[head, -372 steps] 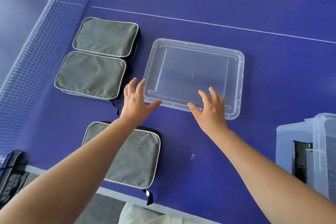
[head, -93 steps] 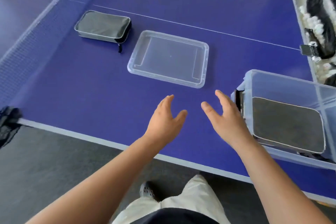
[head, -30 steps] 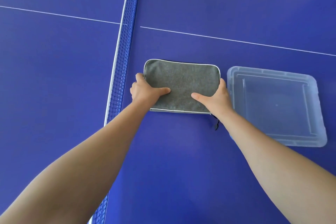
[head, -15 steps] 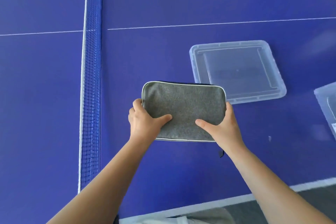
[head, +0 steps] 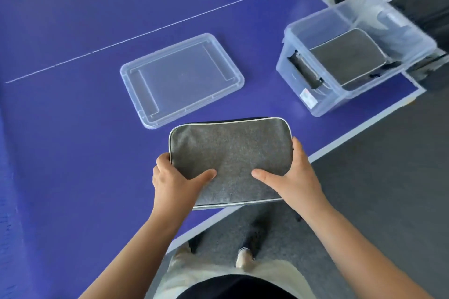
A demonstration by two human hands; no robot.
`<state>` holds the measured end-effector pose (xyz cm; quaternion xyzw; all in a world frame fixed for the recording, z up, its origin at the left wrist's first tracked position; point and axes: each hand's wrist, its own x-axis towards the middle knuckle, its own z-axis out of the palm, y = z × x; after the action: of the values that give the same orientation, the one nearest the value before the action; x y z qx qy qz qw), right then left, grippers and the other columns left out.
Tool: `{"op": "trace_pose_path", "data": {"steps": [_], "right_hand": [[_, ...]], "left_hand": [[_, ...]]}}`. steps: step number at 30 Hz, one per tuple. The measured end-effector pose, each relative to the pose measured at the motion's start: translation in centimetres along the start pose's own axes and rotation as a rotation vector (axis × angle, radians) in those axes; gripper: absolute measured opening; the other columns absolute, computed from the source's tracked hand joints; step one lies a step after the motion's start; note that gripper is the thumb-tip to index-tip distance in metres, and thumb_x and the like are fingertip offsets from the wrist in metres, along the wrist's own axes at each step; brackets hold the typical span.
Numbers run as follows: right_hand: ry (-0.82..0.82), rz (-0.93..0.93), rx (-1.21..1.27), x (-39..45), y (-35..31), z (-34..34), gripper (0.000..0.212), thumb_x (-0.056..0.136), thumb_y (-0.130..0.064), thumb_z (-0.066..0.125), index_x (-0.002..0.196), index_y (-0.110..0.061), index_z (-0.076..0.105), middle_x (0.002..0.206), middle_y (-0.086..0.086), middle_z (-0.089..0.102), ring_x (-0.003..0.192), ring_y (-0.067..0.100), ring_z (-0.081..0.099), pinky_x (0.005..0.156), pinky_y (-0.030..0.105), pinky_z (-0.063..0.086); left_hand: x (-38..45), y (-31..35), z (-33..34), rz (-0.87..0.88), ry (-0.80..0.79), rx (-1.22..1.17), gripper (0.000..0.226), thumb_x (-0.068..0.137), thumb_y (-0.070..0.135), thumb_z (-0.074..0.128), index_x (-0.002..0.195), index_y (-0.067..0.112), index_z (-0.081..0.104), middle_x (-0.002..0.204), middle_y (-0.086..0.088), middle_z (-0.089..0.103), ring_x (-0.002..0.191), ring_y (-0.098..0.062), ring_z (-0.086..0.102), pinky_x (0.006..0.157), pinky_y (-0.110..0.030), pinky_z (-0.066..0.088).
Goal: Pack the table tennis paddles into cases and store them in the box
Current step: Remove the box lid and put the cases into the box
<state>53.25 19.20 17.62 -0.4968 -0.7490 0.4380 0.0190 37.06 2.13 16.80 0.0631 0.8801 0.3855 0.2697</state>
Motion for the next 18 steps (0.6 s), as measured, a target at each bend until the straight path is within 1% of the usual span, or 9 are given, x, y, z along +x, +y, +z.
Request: {"op": "trace_pose_path", "data": {"steps": [3, 6, 8, 13, 15, 18], "right_hand": [[0.043, 0.018, 0.011, -0.4, 4.0, -5.4, 0.125, 0.055, -0.069, 0.080, 0.153, -0.034, 0.010, 0.152, -0.009, 0.033, 0.138, 0.016, 0.037, 0.110, 0.044, 0.040], [0.087, 0.046, 0.015, -0.6, 6.9, -10.2, 0.121, 0.055, -0.067, 0.081, 0.151, -0.035, 0.014, 0.147, -0.010, 0.039, 0.133, 0.016, 0.041, 0.106, 0.043, 0.042], [0.112, 0.060, 0.027, -0.6, 8.2, -13.0, 0.119, 0.057, -0.063, 0.083, 0.151, -0.035, 0.015, 0.145, -0.010, 0.039, 0.133, 0.016, 0.040, 0.105, 0.040, 0.042], [0.135, 0.108, 0.038, 1.2, 10.4, -18.1, 0.122, 0.058, -0.064, 0.082, 0.152, -0.036, 0.011, 0.149, -0.010, 0.036, 0.136, 0.015, 0.038, 0.107, 0.043, 0.040], [0.147, 0.119, 0.048, 2.6, 10.8, -19.8, 0.121, 0.058, -0.063, 0.082, 0.152, -0.036, 0.012, 0.149, -0.012, 0.037, 0.135, 0.014, 0.039, 0.106, 0.041, 0.040], [0.155, 0.110, 0.072, 5.5, 10.6, -22.3, 0.117, 0.059, -0.060, 0.083, 0.151, -0.038, 0.014, 0.142, -0.016, 0.042, 0.130, 0.010, 0.043, 0.099, 0.033, 0.040]], "left_hand": [[-2.8, 2.8, 5.1, 0.045, -0.035, 0.018, 0.098, 0.061, 0.050, 0.088, 0.136, 0.019, 0.033, 0.120, 0.007, 0.036, 0.126, -0.021, 0.041, 0.102, -0.042, 0.043], [-5.1, 5.3, 9.2, 0.082, -0.080, 0.034, 0.100, 0.061, 0.053, 0.087, 0.137, 0.019, 0.032, 0.122, 0.008, 0.036, 0.127, -0.021, 0.040, 0.102, -0.041, 0.042], [-6.0, 7.1, 11.4, 0.103, -0.112, 0.039, 0.099, 0.061, 0.054, 0.087, 0.137, 0.020, 0.032, 0.123, 0.007, 0.038, 0.126, -0.020, 0.040, 0.100, -0.040, 0.043], [-6.4, 11.6, 15.3, 0.154, -0.166, 0.071, 0.098, 0.060, 0.055, 0.086, 0.136, 0.021, 0.033, 0.125, 0.006, 0.040, 0.125, -0.019, 0.041, 0.101, -0.045, 0.045], [-5.8, 13.5, 16.6, 0.170, -0.180, 0.073, 0.096, 0.060, 0.054, 0.085, 0.134, 0.022, 0.034, 0.123, 0.008, 0.039, 0.124, -0.019, 0.041, 0.101, -0.046, 0.046], [-4.1, 16.5, 18.5, 0.174, -0.196, 0.054, 0.091, 0.063, 0.051, 0.085, 0.133, 0.023, 0.034, 0.119, 0.010, 0.039, 0.122, -0.018, 0.043, 0.098, -0.042, 0.047]]}}
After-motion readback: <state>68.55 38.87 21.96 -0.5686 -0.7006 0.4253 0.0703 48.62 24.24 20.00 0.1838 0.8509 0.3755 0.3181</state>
